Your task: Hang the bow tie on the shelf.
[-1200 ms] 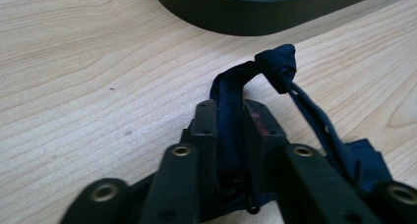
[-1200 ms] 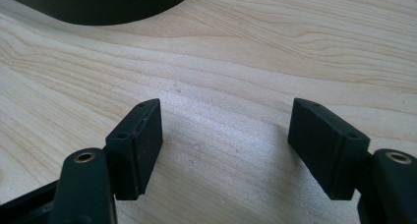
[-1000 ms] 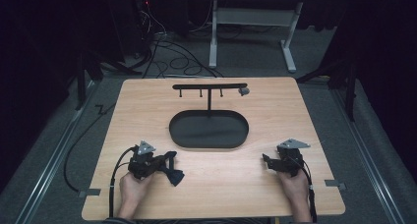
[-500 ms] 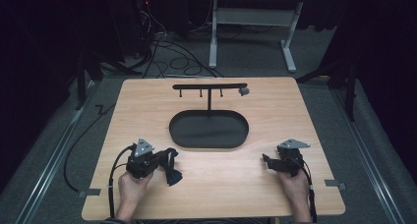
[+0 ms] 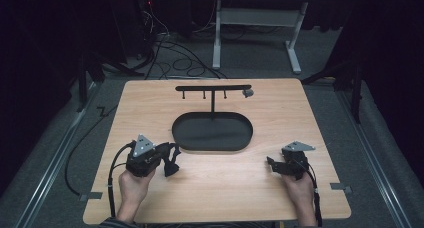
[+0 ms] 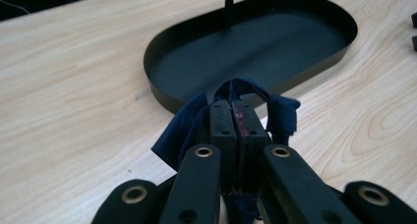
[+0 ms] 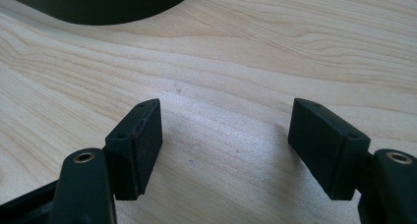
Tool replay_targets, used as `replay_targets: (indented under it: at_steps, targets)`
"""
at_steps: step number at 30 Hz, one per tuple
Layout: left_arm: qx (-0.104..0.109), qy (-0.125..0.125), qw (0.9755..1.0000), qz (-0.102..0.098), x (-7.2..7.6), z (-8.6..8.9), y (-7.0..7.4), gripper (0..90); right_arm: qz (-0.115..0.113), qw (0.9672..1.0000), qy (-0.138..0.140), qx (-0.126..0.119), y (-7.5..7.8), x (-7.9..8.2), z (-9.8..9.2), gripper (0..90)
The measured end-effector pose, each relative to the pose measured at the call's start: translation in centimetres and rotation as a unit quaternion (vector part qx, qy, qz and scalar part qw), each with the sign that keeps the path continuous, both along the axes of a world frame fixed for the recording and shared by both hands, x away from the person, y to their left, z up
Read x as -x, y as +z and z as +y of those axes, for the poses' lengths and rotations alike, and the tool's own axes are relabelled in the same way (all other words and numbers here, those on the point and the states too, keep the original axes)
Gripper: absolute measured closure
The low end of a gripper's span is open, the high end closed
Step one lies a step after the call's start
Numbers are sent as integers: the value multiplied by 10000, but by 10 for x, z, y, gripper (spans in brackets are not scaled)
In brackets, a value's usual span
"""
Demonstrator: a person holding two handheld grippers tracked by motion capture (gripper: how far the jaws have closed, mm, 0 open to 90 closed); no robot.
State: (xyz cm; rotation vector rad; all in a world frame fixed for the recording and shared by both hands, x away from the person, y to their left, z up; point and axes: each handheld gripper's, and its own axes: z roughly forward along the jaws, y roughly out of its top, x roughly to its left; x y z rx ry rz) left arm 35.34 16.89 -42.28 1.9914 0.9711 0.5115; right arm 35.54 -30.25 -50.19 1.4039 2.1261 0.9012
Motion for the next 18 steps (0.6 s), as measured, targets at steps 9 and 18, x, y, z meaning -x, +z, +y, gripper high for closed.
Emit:
replay_targets:
  at_steps: [9,18]
  targets:
    - [-34,-25,9998,-216,-6,-6,19,886,-6,10000,-2,-3,0,0,0,302]
    - [-12,-71,9994,-351,-15,-14,33,886,-2,10000,-5,-14,0,0,0,302]
